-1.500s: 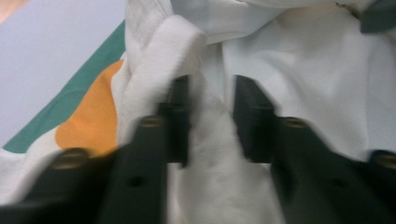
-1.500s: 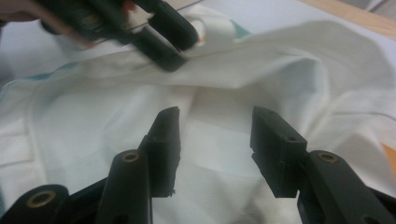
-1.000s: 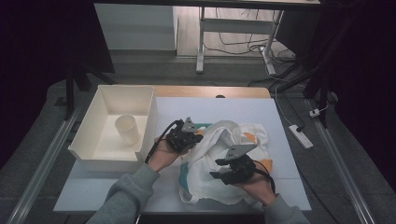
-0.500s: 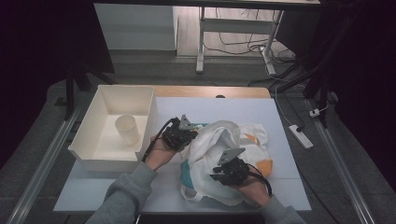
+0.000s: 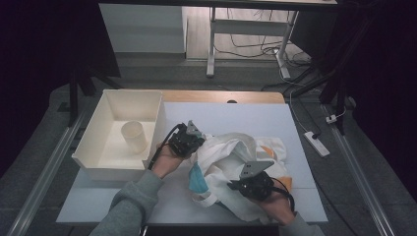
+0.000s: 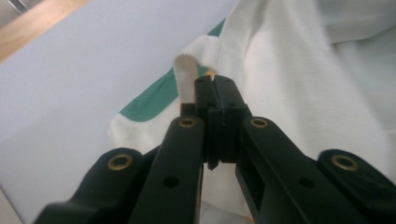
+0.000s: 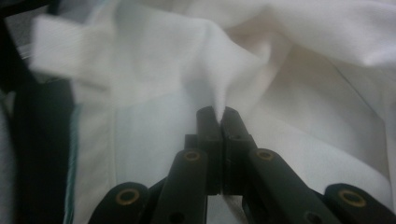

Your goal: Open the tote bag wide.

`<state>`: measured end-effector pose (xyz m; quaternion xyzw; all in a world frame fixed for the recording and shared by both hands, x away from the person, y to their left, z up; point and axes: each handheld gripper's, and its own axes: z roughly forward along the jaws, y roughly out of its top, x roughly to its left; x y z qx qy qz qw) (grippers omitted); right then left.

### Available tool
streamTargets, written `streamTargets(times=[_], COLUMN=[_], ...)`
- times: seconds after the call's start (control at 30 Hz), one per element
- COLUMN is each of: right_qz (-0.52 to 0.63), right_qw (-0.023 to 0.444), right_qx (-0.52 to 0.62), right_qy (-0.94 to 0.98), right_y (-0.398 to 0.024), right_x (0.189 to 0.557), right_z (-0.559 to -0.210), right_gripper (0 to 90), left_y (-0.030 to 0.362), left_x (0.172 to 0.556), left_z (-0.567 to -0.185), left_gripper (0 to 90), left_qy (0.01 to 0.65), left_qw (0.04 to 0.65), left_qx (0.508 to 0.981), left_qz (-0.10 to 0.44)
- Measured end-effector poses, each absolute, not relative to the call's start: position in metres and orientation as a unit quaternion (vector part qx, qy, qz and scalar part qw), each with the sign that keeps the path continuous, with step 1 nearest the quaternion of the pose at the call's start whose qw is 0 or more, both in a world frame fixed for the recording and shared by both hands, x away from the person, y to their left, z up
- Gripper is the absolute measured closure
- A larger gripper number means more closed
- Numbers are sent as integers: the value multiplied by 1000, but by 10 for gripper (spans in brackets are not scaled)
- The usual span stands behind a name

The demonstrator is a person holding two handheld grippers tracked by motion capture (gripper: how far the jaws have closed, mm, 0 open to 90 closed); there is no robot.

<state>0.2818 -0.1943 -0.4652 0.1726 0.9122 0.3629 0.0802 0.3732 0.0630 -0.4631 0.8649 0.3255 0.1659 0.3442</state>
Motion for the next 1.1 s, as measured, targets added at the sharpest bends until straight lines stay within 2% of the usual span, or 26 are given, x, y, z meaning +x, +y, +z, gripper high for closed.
streamTargets(times=[0.13,0.33,0.47,0.57,0.77,1.1], right_qz=[358,371,374,375,378,379], right_qw=[74,49,46,41,33,35], right_qx=[160,172,175,176,180,180], right_qy=[917,911,909,909,907,907], right_y=[-193,-197,-198,-198,-198,-197], right_x=[270,276,277,278,281,281], right_z=[-469,-476,-477,-479,-481,-483], right_gripper=[890,889,889,888,888,887], left_y=[59,56,59,58,37,11], left_x=[374,375,368,357,338,348], left_z=[-469,-475,-459,-439,-427,-451], left_gripper=[890,872,674,589,507,497], left_qy=[323,323,317,296,244,230], left_qw=[331,324,358,381,395,330], left_qx=[870,874,866,862,877,909], left_qz=[169,161,149,151,124,110])
